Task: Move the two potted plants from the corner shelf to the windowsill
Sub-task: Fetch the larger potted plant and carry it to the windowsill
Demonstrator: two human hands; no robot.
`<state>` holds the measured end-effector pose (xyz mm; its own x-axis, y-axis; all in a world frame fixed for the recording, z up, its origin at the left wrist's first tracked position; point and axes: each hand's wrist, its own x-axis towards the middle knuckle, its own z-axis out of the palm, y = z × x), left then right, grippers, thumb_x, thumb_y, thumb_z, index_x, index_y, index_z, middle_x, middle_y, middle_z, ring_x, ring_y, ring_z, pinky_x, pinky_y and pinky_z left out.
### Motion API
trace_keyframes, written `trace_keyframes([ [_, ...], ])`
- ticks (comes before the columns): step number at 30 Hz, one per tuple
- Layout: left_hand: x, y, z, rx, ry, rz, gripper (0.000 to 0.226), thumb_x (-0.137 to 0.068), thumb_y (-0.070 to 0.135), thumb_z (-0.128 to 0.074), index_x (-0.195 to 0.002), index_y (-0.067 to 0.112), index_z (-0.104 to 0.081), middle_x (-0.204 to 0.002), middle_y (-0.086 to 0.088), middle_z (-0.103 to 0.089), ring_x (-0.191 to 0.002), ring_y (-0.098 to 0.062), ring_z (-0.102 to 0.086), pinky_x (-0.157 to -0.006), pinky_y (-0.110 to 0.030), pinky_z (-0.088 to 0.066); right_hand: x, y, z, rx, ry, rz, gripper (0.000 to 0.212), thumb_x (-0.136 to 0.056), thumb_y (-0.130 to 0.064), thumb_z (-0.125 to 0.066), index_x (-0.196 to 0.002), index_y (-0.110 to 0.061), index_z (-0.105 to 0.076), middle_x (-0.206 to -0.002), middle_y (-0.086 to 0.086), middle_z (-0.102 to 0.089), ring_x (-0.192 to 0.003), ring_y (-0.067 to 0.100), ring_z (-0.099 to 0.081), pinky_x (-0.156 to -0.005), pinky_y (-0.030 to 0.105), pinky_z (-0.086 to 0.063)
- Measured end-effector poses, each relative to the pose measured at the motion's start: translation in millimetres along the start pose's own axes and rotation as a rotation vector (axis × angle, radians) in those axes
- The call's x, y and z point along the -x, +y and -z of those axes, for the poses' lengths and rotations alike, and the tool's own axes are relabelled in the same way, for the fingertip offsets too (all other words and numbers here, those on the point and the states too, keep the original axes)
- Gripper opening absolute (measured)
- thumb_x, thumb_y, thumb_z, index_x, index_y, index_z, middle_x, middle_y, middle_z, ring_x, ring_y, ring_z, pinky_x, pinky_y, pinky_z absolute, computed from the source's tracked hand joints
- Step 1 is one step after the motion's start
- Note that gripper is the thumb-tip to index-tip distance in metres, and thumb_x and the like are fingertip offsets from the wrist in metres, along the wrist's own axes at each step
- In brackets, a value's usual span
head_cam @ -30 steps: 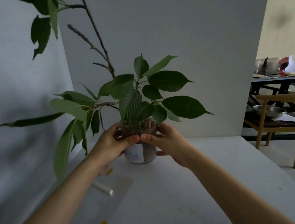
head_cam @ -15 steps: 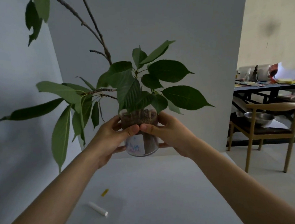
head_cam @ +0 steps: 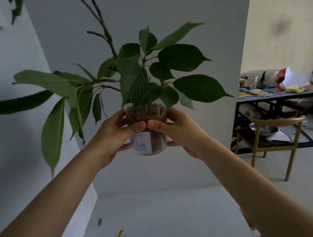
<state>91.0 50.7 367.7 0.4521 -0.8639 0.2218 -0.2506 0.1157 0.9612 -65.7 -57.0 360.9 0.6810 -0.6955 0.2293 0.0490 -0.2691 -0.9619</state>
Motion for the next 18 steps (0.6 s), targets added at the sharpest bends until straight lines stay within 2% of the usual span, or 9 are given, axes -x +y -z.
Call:
trace_keyframes([
  [5,-14.9,91.0,1.2,0.022,-0.020,0.004,0.031,-0.084,0.024,-0.075,-0.109,0.037,-0.063,-0.118,0.013,-0.069,-0.109,-0.011,-0.064,-0.077,-0.037,-0.056,-10.8,-87.0,27.2,-0.002,0.001,0.004,0.050,-0.081,-0.040,-0.079,-0.125,-0.032,-0.056,-0.120,-0.014,-0.064,-0.103,0.014,-0.066,-0.059,0.025,-0.054],
  [8,-23.7,136.0,0.4,0.035,-0.033,0.008,0.039,-0.081,0.025,-0.076,-0.115,0.036,-0.062,-0.119,0.012,-0.069,-0.112,-0.013,-0.065,-0.081,-0.038,-0.057,-16.9,-128.9,42.2,-0.011,-0.003,-0.002,0.051,-0.082,-0.039,-0.079,-0.127,-0.031,-0.056,-0.126,-0.010,-0.065,-0.111,0.018,-0.066,-0.061,0.024,-0.054],
  [12,-39.7,194.3,0.2,0.040,-0.064,0.029,0.073,-0.066,0.035,-0.078,-0.135,0.028,-0.056,-0.126,0.008,-0.069,-0.115,-0.017,-0.066,-0.083,-0.037,-0.059,-28.4,-184.8,60.9,-0.008,0.020,-0.034,0.057,-0.080,-0.041,-0.080,-0.130,-0.029,-0.055,-0.130,-0.007,-0.066,-0.114,0.021,-0.065,-0.065,0.025,-0.053],
  [14,-48.3,217.0,0.5,0.052,-0.085,0.014,0.072,-0.065,0.035,-0.078,-0.134,0.028,-0.057,-0.125,0.009,-0.070,-0.115,-0.016,-0.067,-0.080,-0.034,-0.060,-33.9,-206.7,67.4,-0.010,0.038,-0.033,0.057,-0.079,-0.041,-0.080,-0.130,-0.030,-0.056,-0.130,-0.008,-0.066,-0.114,0.020,-0.065,-0.066,0.026,-0.052],
  [18,-63.3,249.8,4.5,0.055,-0.109,-0.021,0.075,-0.065,0.037,-0.078,-0.136,0.030,-0.056,-0.125,0.011,-0.070,-0.113,-0.012,-0.067,-0.085,-0.040,-0.059,-42.0,-242.6,75.2,0.013,0.079,0.005,0.055,-0.081,-0.039,-0.079,-0.130,-0.030,-0.056,-0.129,-0.010,-0.065,-0.109,0.016,-0.065,-0.065,0.024,-0.050],
])
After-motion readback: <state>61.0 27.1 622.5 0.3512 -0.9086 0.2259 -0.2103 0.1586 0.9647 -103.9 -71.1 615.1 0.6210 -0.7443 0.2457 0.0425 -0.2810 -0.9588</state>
